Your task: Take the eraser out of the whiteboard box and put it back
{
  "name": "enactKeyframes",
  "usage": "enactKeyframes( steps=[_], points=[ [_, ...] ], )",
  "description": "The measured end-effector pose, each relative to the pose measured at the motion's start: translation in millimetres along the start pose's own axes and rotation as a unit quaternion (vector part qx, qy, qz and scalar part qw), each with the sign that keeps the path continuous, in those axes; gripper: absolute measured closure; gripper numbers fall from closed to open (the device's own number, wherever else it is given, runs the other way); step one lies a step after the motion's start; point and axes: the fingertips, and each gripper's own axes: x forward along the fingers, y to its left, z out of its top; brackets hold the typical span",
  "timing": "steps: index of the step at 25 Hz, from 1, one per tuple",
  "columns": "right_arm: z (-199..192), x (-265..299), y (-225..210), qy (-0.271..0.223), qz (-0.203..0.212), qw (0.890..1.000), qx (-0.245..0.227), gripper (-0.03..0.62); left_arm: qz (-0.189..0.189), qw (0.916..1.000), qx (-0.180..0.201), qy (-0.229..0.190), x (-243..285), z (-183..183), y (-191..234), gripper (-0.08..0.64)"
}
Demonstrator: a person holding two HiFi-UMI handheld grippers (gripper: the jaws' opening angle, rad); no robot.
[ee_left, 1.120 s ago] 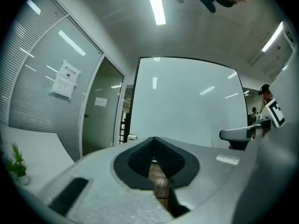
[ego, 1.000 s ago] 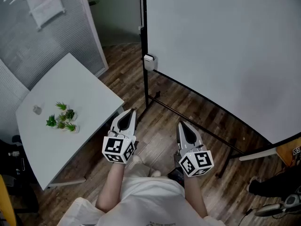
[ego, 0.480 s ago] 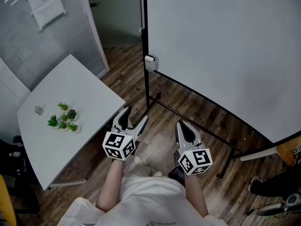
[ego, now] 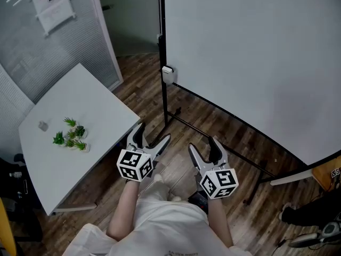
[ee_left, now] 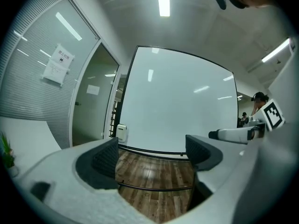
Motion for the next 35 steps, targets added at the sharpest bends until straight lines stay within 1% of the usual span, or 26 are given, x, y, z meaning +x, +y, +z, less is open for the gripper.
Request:
enactKeyframes(
  steps=[5, 10, 13, 19, 26, 35],
  points=[
    [-2.5, 18.9, -8.3, 0.004, 0.008, 1.0, 0.003, 0.265, 0.007, 1.0, 0.001, 0.0, 13.3, 0.2, 9.6, 0.117],
    [-6.8, 56.0, -17.4, 0.011, 0.023, 1.0, 0.007, 0.265, 0.021, 0.9998, -0.005, 0.003, 37.3, -5.0, 38.2, 0.118],
    [-4.9, 84.3, -32.0, 0.016, 0.027, 0.999, 0.01, 0.265, 0.023, 0.9997, -0.009, 0.007, 64.3, -4.0, 55.6, 0.129],
    [9.5, 145.2, -67.4, 0.021, 0.024, 0.999, 0.013, 0.265, 0.024, 0.9996, -0.01, 0.009, 125.5, 10.6, 89.3, 0.141],
    [21.1, 213.0, -95.0, 0.033, 0.023, 0.999, 0.009, 0.265, 0.027, 0.9995, -0.015, 0.008, 189.8, 25.6, 137.6, 0.166],
    [18.0, 288.4, -107.4, 0.041, 0.031, 0.999, 0.003, 0.265, 0.003, 0.9998, -0.006, 0.017, 253.5, 30.0, 176.9, 0.166]
  ],
)
